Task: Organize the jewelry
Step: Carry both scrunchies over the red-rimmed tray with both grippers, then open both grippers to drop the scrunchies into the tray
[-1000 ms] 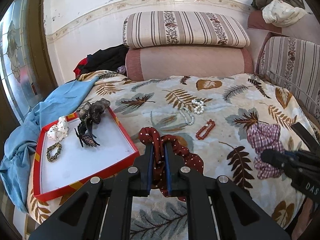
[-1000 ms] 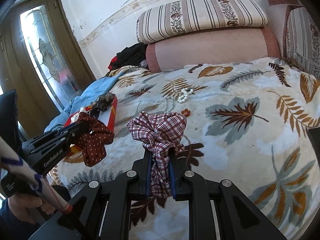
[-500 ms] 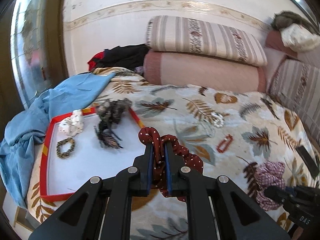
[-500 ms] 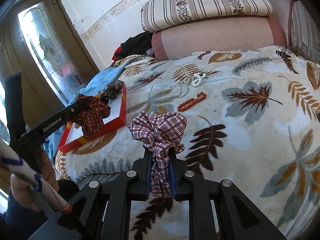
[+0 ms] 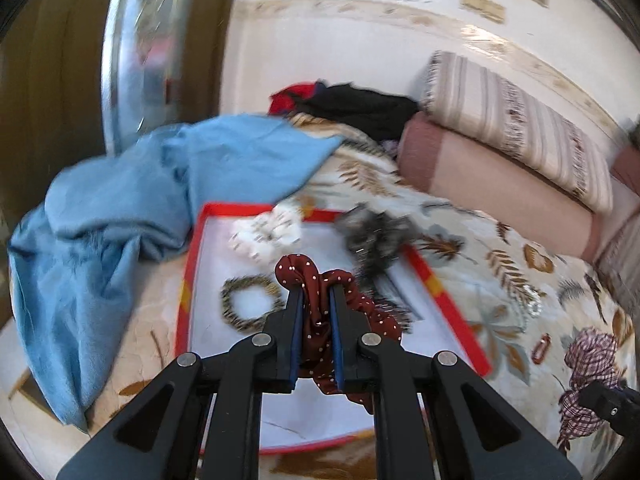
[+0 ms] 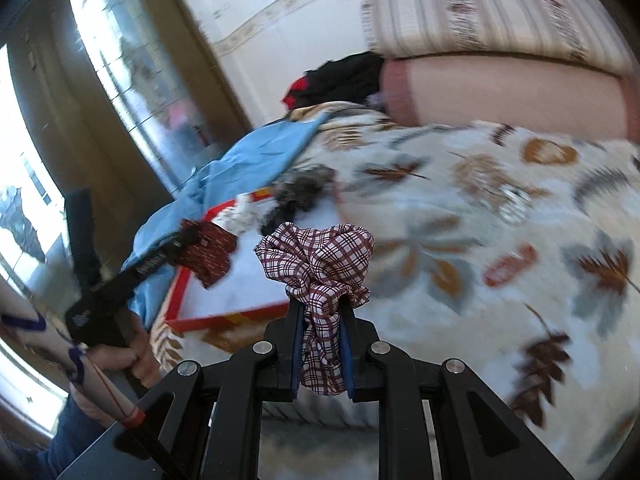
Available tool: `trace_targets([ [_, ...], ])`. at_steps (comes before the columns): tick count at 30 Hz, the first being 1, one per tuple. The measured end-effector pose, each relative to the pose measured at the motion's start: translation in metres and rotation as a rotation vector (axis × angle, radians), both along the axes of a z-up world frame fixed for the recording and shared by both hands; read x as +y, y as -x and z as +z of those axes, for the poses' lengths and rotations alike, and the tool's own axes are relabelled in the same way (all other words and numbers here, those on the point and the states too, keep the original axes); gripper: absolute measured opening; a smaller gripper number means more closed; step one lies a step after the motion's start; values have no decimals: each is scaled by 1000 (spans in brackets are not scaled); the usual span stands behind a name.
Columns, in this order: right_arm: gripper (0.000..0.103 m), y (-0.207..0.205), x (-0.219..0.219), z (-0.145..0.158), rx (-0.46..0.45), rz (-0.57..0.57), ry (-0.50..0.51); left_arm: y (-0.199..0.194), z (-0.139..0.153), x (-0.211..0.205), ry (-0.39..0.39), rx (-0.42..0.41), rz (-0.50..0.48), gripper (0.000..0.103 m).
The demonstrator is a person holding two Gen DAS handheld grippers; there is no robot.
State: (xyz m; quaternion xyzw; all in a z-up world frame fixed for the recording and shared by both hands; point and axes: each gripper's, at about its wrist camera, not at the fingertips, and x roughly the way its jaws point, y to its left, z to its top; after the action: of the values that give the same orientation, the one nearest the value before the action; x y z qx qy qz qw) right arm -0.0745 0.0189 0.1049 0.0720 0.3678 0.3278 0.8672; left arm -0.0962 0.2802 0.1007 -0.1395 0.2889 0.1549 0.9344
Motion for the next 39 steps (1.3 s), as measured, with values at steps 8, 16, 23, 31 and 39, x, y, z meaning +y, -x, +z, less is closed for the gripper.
trace_targets([
  [8, 20, -46, 70, -18, 82, 39, 29, -20, -30, 13, 85, 89, -15, 11],
  [16, 20, -74, 87, -42, 143, 8, 76, -27, -38, 6, 42, 126, -17, 11],
  [23, 20, -87, 96, -56, 175, -6, 88, -30, -41, 5, 21, 147, 1, 11],
  [31, 22, -93, 97, -67, 193, -35, 102, -32, -43, 2, -2, 159, 5, 11],
  [39, 39, -88, 91, -63, 187, -29, 84, -29, -39, 0, -22, 149, 10, 20],
])
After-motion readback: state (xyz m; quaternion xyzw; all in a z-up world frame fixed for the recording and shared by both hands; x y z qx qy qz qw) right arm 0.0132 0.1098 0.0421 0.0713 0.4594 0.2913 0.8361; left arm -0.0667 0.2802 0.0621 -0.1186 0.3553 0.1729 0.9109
